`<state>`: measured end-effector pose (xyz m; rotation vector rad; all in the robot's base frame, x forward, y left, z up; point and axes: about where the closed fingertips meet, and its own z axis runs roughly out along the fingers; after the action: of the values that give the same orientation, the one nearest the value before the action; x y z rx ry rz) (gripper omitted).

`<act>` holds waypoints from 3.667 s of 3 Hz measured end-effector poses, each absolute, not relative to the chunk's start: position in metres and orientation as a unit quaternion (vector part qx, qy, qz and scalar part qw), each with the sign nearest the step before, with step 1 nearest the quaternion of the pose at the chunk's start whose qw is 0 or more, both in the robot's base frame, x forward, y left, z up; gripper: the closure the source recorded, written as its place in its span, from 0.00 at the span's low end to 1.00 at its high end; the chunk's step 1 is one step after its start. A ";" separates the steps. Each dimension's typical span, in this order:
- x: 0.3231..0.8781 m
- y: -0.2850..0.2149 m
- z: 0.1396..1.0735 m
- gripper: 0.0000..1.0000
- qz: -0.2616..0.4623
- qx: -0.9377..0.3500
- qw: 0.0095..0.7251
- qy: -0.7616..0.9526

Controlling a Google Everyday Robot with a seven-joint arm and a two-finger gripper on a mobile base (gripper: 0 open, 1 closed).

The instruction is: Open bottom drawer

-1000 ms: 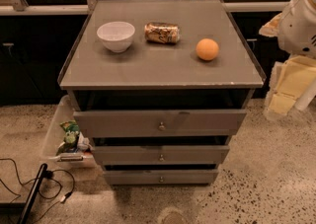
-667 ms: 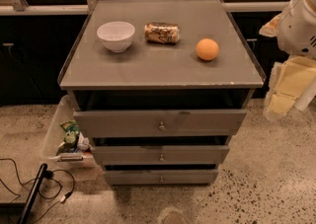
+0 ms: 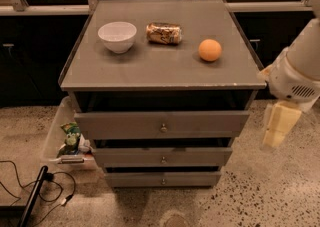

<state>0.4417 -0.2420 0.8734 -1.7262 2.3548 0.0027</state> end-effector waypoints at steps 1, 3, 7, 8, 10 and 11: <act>0.434 -0.252 0.815 0.00 0.017 -0.598 0.101 0.795; 0.423 -0.264 0.713 0.00 0.020 -0.637 0.107 0.763; 0.449 -0.264 0.565 0.00 0.062 -0.653 0.128 0.744; 0.461 -0.263 0.517 0.00 0.083 -0.657 0.160 0.732; 0.465 -0.263 0.468 0.00 0.107 -0.649 0.168 0.734; 0.464 -0.263 0.445 0.00 0.115 -0.648 0.165 0.735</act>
Offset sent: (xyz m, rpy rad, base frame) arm -0.0224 -0.0318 -0.1814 0.0502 -0.0335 0.1892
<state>0.4640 -0.2629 0.4447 -1.8455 2.0939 0.3279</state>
